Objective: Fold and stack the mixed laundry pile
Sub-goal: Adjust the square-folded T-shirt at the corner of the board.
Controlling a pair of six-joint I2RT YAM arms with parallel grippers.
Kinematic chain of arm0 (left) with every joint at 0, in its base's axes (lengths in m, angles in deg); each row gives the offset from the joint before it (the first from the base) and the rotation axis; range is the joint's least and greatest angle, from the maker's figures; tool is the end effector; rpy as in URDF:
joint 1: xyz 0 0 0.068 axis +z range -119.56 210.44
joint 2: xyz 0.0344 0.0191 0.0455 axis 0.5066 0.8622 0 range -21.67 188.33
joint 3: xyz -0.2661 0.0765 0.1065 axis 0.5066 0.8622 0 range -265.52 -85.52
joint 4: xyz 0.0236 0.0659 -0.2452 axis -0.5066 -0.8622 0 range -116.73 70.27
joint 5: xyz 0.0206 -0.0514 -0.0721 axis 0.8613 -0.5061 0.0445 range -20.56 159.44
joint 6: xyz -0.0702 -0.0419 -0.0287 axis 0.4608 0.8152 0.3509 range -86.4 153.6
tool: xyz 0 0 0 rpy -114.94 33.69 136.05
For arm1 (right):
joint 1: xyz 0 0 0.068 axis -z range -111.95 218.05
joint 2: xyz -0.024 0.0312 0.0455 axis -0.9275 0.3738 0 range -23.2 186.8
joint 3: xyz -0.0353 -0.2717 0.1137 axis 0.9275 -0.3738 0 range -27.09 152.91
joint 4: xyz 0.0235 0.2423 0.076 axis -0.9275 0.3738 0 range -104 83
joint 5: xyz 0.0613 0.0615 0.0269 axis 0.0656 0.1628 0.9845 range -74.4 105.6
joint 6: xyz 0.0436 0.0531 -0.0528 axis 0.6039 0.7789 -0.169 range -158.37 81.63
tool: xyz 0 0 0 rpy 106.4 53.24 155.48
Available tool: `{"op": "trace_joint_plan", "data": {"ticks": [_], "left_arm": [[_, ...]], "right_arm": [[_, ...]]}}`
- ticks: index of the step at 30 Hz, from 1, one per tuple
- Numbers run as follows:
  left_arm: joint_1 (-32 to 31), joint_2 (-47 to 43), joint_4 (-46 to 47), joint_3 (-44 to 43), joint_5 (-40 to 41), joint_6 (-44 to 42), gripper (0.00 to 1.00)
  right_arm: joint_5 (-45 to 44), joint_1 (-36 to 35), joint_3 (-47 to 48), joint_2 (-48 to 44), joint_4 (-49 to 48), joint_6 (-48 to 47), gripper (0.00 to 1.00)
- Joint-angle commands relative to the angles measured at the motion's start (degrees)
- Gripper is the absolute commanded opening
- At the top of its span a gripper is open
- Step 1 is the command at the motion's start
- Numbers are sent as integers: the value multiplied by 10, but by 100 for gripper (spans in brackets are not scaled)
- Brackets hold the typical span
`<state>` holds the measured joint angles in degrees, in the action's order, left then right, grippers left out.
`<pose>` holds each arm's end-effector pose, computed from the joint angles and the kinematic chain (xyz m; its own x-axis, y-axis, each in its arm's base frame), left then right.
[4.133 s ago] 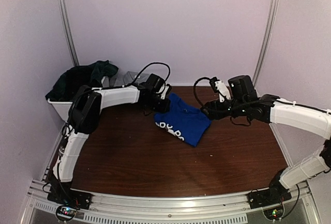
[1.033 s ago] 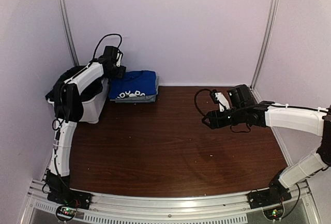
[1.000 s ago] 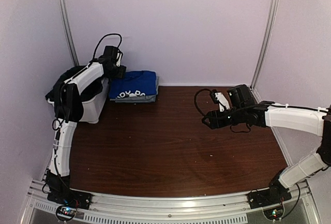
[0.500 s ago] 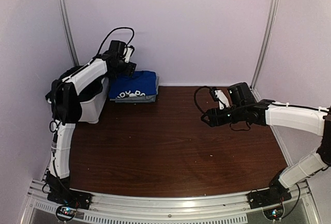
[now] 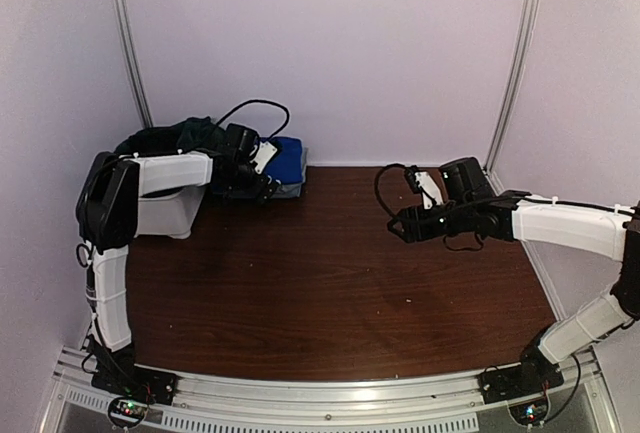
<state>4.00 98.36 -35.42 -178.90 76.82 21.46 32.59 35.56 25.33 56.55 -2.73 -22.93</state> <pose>0.4654 -0.2205 0.2092 -0.5145 0.4888 -0.7045 0.4754 0.8464 0.2400 0.2603 0.1923 0.2496 -0.6952 -0.1408 -0.7048 -0.5407 0.7486 0.3838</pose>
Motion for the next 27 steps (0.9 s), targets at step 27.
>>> {"op": "trace_joint_plan", "data": {"ticks": [27], "left_arm": [[-68,171,197,-159,207,-125,95]], "right_arm": [[15,6,-13,4,-21,17,65]]}}
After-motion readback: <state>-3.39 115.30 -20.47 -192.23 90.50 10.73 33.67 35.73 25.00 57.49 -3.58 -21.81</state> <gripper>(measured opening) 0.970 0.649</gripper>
